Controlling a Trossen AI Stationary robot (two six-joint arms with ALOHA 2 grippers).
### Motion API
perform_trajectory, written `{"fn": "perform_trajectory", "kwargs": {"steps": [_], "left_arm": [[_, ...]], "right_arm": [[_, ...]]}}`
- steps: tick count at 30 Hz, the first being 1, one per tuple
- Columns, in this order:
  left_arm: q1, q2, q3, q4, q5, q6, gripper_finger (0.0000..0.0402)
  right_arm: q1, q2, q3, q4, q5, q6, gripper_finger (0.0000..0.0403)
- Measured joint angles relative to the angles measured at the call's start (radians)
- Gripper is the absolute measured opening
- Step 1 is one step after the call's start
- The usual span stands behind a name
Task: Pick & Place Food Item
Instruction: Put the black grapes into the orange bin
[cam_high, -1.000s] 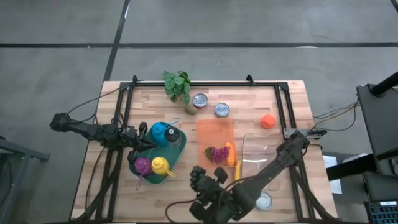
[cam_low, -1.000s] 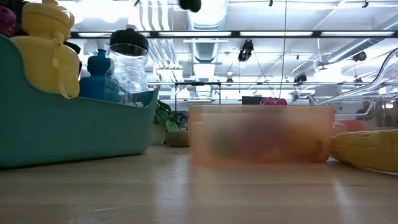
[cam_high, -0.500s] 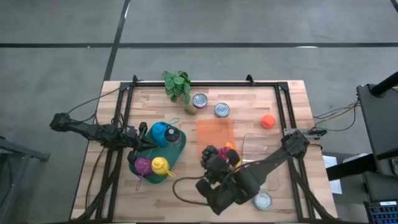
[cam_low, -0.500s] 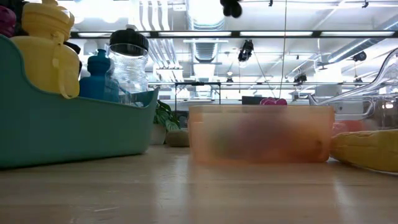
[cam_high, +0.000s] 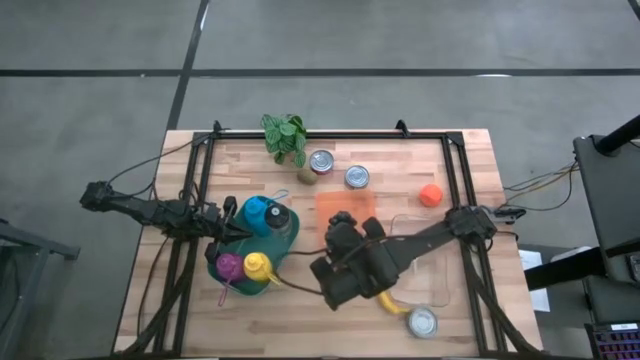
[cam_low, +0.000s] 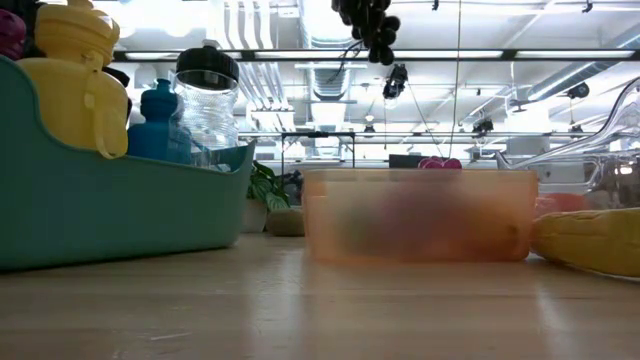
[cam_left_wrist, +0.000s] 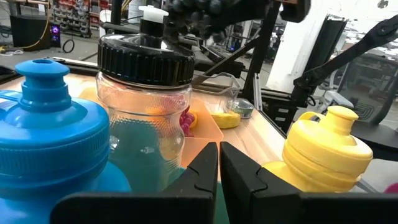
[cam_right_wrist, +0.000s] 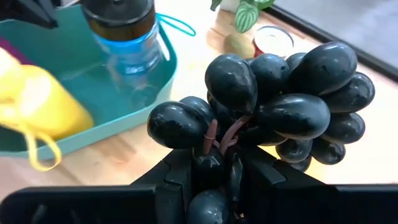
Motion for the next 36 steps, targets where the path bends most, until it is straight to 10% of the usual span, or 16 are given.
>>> {"fn": "perform_trajectory", "kwargs": {"steps": [22,36], "left_arm": [[0.000,0.000,0.000,0.000,0.000,0.000,0.0022],[0.000,0.000,0.000,0.000,0.000,0.000,0.0022]], "right_arm": [[-0.099,-0.301,-0.036,0.314,-0.082,-0.886,0.0086],[-0.268,-0.608,-0.560,0.673,-0.449,-1.123,0.0086]]}}
